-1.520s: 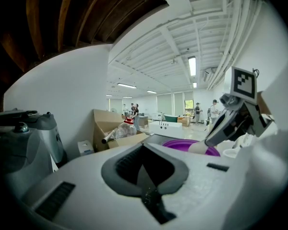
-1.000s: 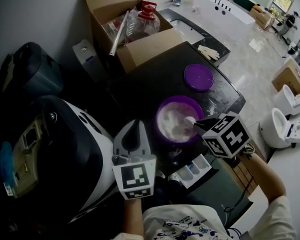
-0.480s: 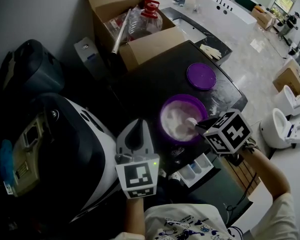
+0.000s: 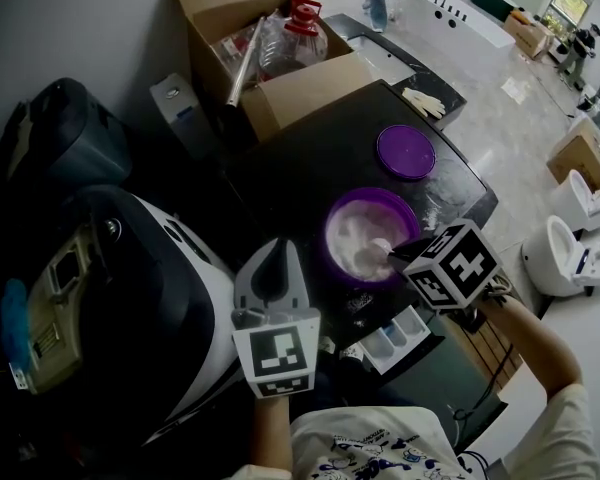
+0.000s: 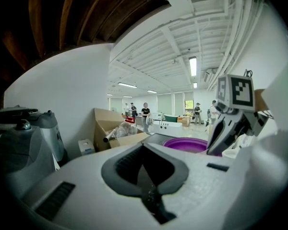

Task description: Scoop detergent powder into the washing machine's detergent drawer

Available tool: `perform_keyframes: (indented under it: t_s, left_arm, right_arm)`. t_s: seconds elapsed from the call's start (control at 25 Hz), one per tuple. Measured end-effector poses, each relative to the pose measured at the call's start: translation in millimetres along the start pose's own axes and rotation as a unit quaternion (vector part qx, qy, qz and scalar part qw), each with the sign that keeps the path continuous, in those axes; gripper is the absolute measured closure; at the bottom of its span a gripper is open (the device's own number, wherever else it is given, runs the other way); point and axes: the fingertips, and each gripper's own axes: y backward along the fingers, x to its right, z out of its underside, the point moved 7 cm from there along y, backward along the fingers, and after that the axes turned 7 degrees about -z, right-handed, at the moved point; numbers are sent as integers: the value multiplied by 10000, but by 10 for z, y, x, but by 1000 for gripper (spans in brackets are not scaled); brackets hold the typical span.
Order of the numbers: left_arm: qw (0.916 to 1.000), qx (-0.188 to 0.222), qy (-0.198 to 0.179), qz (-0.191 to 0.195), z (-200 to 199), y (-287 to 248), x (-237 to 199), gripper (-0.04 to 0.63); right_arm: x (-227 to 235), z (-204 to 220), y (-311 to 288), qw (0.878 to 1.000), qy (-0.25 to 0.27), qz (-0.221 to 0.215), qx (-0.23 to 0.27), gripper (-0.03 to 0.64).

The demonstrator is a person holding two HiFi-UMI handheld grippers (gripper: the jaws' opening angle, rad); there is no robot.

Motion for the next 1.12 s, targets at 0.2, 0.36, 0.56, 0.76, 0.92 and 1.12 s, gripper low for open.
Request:
perform_keyframes:
  t_s: [0.2,0.36,0.56,0.76,0.92,1.12]
  left_arm:
    - [10000,8,17,-43,-2,9,-29,594]
    - [10000,0,8,-46,7,18,-35,594]
    - [10000,-23,15,-55,20,29,-43,594]
    - [10000,-24,26,-73,28,30,-57,594]
    - [10000,-24,22,-65,30,38,-49,594]
    - [10000,-12,11,-60,17,53,-45,594]
  right_arm:
    - [-32,-6,-40,9995,-175,-246,34,594]
    - [-39,-14,-58,9990,-281,-350,79,594]
    - [-37,-22,-74,9967,-544,-576,178,594]
    - [-7,-8,-79,9938,-808,-699,320,594]
    - [14,4,-70,9896,-1058,-865,444,594]
    - [61,18,-25,9782,-1588,-1137,706,594]
